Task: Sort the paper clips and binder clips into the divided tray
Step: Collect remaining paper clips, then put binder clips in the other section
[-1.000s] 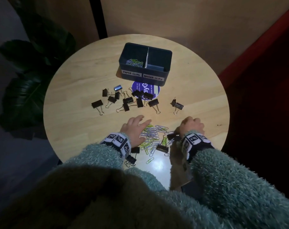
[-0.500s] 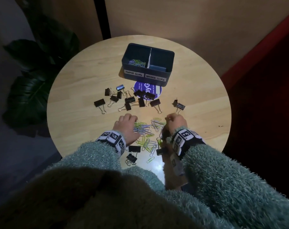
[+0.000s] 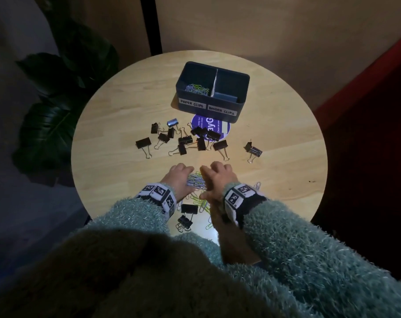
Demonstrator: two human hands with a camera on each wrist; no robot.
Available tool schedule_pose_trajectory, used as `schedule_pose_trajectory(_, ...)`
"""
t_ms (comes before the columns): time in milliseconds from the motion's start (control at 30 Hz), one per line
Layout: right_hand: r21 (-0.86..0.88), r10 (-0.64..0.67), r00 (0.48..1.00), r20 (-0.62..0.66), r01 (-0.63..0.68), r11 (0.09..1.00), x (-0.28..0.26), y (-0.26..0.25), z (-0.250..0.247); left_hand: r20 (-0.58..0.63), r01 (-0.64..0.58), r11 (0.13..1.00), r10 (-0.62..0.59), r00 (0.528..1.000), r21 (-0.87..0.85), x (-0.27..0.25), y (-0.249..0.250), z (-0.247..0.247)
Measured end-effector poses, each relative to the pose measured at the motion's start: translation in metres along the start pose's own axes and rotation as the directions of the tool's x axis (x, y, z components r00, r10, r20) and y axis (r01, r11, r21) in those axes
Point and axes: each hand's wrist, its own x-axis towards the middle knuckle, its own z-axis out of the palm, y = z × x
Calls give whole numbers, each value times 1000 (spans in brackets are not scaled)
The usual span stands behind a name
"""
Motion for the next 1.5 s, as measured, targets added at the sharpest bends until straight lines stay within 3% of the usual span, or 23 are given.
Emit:
schedule_pose_trajectory(200,57,-102,993,-62,106,993,12,-7,2,-20,-2,1000,2,1000,-27,1,1,-2)
schedule_pose_trajectory(333,163,-86,996,37,79,983,21,-4,-16,2,3,982,-3,1000,-187,3,-3,-16)
schedule_pose_trajectory(467,448,-2,982,189,-85,890,31,9,-42,131,121,818,-56,990,-562,12,-8,-38)
schedule_pose_trajectory(533,567,8,980,200,-122,814,36,14,-56,169,151,727,-49,984,-670,18,-9,-54)
schedule_pose_trajectory(667,720,6,998,60,-48,693,50,21,-91,98,89,727,-30,995,-681,38,-7,-92)
schedule_pose_trajectory(800,763,37,996,-78,36,646,70,22,-134,-63,-3,653,-68,996,-757,64,4,-135)
schedule_pose_trajectory(933,823,70,982,-178,109,557,93,18,-169,-129,-57,594,-80,988,-802,93,15,-180)
schedule_pose_trajectory(1067,882,175,960,-220,119,455,118,6,-196,-199,-58,513,-225,954,-857,122,27,-201)
schedule_pose_trajectory(1200,881,283,925,-254,100,462,151,-8,-206,-237,-45,565,-270,933,-824,152,35,-204)
schedule_pose_trajectory(1400,860,310,933,-183,-1,510,167,-12,-197,-298,25,794,-257,919,-607,169,36,-195)
schedule_pose_trajectory(1500,900,325,914,-245,89,427,160,-9,-193,-363,26,829,-273,891,-559,165,35,-191)
